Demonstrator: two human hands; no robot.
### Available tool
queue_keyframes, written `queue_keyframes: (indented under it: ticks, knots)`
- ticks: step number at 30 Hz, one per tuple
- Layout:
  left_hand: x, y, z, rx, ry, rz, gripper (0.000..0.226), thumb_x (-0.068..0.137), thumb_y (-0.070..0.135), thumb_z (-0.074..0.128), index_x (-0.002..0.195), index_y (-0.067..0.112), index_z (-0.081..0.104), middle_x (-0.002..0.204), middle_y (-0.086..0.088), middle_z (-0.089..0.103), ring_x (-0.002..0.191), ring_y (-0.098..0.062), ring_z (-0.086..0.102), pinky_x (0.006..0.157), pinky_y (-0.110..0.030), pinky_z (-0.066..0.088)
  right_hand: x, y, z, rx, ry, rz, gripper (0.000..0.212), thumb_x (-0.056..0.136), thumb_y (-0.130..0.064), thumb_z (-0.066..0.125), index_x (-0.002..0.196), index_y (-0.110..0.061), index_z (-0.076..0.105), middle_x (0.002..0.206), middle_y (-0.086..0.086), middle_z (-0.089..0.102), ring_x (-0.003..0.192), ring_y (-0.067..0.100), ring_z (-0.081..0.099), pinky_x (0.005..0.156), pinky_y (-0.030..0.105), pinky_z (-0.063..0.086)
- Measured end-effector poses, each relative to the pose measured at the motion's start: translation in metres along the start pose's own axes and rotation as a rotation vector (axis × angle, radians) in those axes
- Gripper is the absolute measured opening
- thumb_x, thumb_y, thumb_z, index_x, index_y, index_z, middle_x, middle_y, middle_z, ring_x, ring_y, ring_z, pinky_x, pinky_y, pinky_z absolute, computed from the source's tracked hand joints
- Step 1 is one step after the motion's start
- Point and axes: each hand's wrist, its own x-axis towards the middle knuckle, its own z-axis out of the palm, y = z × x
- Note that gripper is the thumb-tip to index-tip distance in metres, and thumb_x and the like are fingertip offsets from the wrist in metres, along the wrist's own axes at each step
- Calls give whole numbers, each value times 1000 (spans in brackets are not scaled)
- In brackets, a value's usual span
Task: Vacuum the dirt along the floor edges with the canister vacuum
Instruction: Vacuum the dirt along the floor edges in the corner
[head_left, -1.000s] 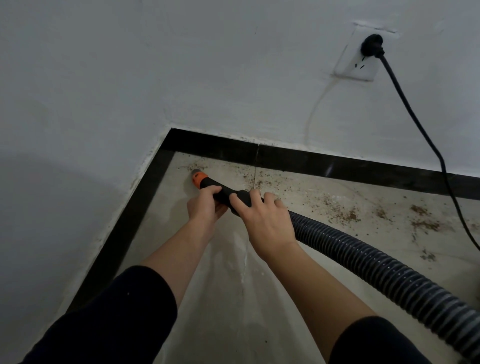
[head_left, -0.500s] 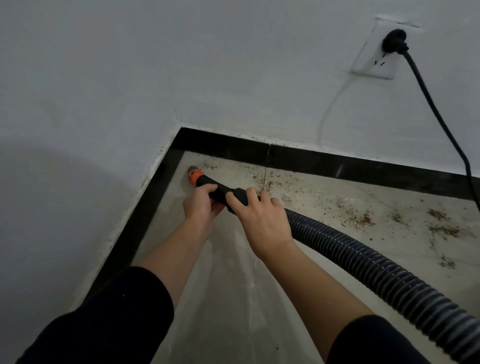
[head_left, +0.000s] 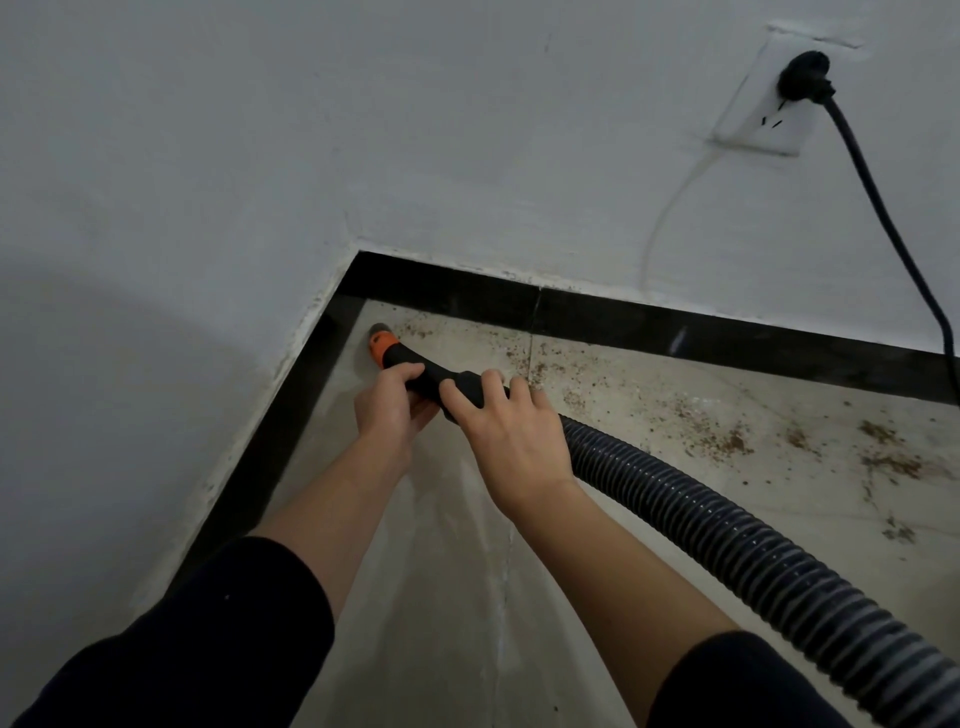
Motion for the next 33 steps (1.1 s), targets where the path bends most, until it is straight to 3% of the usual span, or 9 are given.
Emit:
queue_keyframes:
  ticks: [8, 14, 18, 33]
  knots:
    - [-3, -6, 11, 12, -11, -3, 15, 88, 9, 62, 103, 5, 60, 101, -19, 70, 93, -28, 70, 77, -32, 58, -4, 9, -1, 0, 3, 26, 70, 91, -8, 52, 147, -21, 13, 135, 22, 34, 115, 38, 45, 95, 44, 39]
    - [-7, -11, 18, 33, -36, -7, 11, 89, 9, 61, 99, 6, 60, 104, -20, 70, 97, -29, 69, 88, -37, 57, -10, 17, -4, -11, 13, 45, 70, 91, -8, 53, 148, -21, 14, 136, 22, 36, 114, 37, 45, 95, 44, 40]
    - [-10, -15, 25, 45, -47, -10, 5, 88, 9, 61, 93, 9, 60, 104, -21, 70, 96, -29, 69, 87, -37, 57, -15, 22, -4, -11, 14, 54, 68, 92, -8, 52, 148, -21, 14, 137, 22, 35, 116, 37, 45, 96, 43, 40]
    - [4, -5, 25, -7, -25, 0, 19, 88, 9, 63, 106, 4, 60, 103, -21, 70, 95, -30, 70, 88, -38, 57, 2, 20, -7, -20, 12, 36, 68, 92, -9, 51, 148, -21, 13, 138, 23, 33, 118, 39, 44, 96, 45, 39]
